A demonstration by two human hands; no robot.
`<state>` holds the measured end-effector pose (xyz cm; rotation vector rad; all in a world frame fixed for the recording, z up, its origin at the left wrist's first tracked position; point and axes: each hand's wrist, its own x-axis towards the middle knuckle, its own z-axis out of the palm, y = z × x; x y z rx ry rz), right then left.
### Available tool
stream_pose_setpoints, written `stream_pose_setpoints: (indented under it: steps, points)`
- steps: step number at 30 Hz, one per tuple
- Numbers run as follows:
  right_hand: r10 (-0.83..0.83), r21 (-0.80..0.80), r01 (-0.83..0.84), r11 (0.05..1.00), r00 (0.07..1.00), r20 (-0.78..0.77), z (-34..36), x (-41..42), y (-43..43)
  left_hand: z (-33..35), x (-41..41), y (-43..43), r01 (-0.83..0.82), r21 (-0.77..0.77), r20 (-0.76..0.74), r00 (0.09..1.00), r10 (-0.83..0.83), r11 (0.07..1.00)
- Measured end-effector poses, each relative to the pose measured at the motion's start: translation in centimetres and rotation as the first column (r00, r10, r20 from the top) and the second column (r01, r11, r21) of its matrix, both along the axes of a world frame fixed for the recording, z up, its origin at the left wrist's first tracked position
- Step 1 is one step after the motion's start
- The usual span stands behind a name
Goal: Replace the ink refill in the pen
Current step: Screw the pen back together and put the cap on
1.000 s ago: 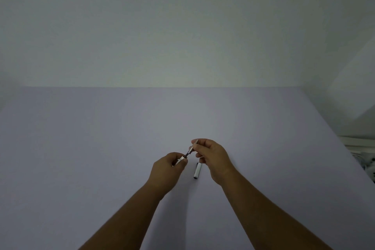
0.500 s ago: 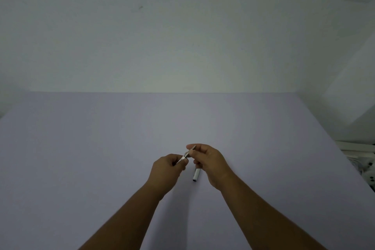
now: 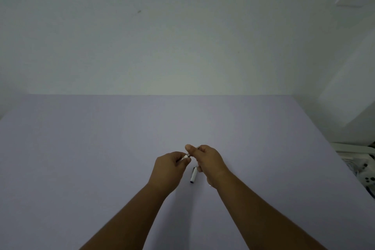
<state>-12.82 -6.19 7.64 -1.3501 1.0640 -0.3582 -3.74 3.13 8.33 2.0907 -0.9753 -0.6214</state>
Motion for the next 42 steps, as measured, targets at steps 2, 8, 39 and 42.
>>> stream_pose_setpoints:
  steps: [2,8,39,42]
  points:
    - [0.023,-0.005,-0.023,1.000,1.000,0.016,0.01,0.01,0.06,-0.02,0.01,-0.13,-0.028,-0.004,0.001,1.000,0.028,1.000]
    - [-0.028,0.081,0.019,0.996,0.994,0.108,0.16,0.07,0.07,0.17,0.12,-0.29,-0.004,-0.007,0.033,0.999,0.004,1.000]
    - [0.063,0.071,-0.078,0.994,0.980,0.191,0.70,-0.12,-0.39,-0.22,0.55,-0.54,-0.066,-0.044,0.018,0.998,0.067,0.997]
    - [0.059,0.049,-0.063,0.997,0.995,0.080,0.84,-0.05,-0.41,-0.22,0.36,-0.55,-0.018,-0.045,0.052,0.998,0.020,0.999]
